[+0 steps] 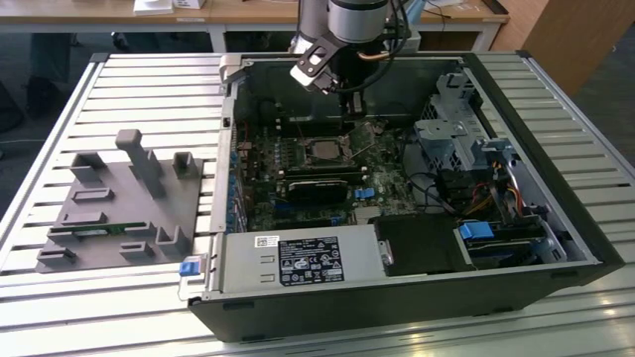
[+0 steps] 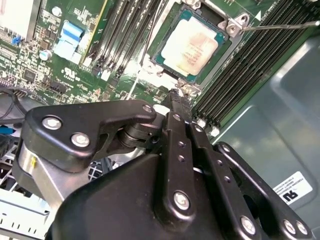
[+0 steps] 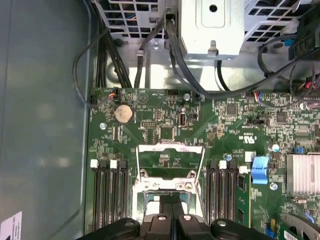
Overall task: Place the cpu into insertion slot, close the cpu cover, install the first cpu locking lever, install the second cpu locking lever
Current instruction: 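Close the cpu cover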
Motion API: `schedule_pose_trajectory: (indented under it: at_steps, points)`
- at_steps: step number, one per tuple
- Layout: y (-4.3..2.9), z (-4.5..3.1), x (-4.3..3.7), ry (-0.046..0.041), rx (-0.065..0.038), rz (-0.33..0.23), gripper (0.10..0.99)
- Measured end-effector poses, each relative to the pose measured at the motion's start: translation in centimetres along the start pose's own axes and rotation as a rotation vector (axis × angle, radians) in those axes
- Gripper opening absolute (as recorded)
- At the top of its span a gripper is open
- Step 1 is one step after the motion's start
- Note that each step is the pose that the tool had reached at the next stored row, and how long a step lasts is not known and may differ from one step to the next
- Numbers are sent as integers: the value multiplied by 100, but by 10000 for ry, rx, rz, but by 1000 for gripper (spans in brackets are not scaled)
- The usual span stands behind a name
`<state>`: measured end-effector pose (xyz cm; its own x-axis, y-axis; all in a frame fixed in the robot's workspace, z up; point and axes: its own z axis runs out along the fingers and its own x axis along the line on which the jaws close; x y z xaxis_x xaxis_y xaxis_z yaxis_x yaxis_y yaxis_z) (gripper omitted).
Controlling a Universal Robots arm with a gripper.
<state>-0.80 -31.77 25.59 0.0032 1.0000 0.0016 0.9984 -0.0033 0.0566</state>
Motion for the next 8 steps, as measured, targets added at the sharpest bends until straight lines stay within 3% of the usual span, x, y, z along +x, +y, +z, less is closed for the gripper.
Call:
schedule_pose_trajectory:
  at_steps: [8]
  points:
    - [11,-60,0,1,52,1,106]
